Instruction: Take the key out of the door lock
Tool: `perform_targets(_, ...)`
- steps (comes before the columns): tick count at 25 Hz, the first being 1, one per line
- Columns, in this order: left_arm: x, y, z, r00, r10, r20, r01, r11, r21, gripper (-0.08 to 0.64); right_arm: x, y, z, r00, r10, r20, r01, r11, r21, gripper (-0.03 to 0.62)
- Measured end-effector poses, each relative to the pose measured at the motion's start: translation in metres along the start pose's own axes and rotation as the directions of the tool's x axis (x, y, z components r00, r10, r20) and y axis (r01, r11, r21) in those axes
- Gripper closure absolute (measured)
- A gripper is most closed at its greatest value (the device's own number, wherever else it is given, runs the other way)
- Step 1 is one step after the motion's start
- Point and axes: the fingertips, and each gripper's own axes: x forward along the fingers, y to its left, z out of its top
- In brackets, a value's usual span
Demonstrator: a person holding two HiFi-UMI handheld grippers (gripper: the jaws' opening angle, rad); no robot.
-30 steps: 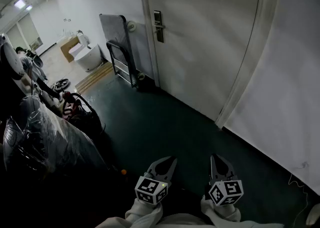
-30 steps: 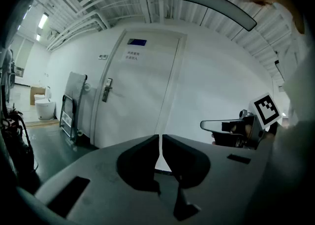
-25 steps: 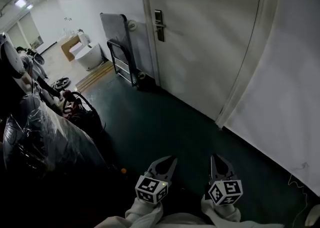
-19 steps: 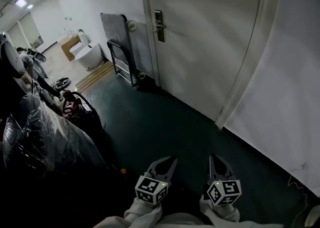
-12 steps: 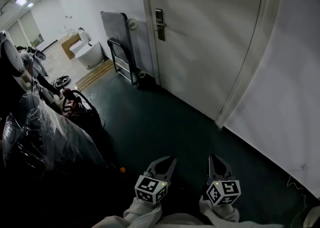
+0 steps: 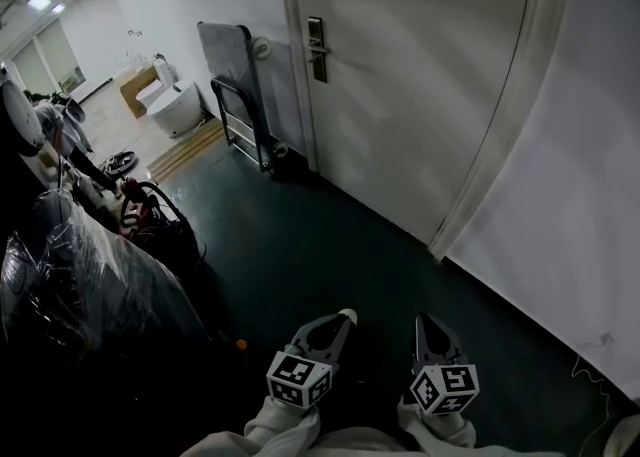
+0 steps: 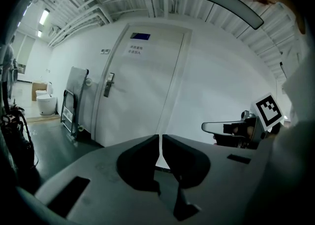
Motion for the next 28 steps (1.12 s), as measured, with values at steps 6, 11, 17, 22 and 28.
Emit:
perform_targets(6, 0.028, 0.021, 0.013, 1.0, 0.006, 0.004, -0.006, 1.0, -0.003, 0.532, 0.03, -0.015, 0.012, 1.0, -0.011, 0.004, 0.011, 1.0, 0.002, 0.54)
perform_targets(11, 0.06, 0.051, 0.036, 0.999, 0.036, 0.01, -0.036, 0.999, -0.011, 0.532, 0.074, -0.026, 0.032, 1.0, 0.002, -0.003, -0.002, 1.0, -0.003, 0.54)
perform_targets(17, 0.099, 0.09, 0.072, 0.998, 0.061, 0.035, -0.061, 0.998, -0.007, 0.532, 0.132, -0.033, 0.07, 0.999, 0.03, 0.011, -0.03, 0.999, -0.033, 0.54)
perform_targets(22, 0.131, 0.124, 0.097, 0.996, 0.082, 0.04, -0.082, 0.997, -0.015, 0.532, 0.179, -0.041, 0.091, 0.999, 0.037, -0.002, -0.037, 0.999, -0.035, 0.54)
perform_targets(28, 0.165, 0.168, 0.126, 0.994, 0.095, 0.046, -0.094, 0.995, -0.016, 0.532, 0.238, -0.042, 0.113, 0.998, 0.055, -0.007, -0.055, 0.998, -0.042, 0.54)
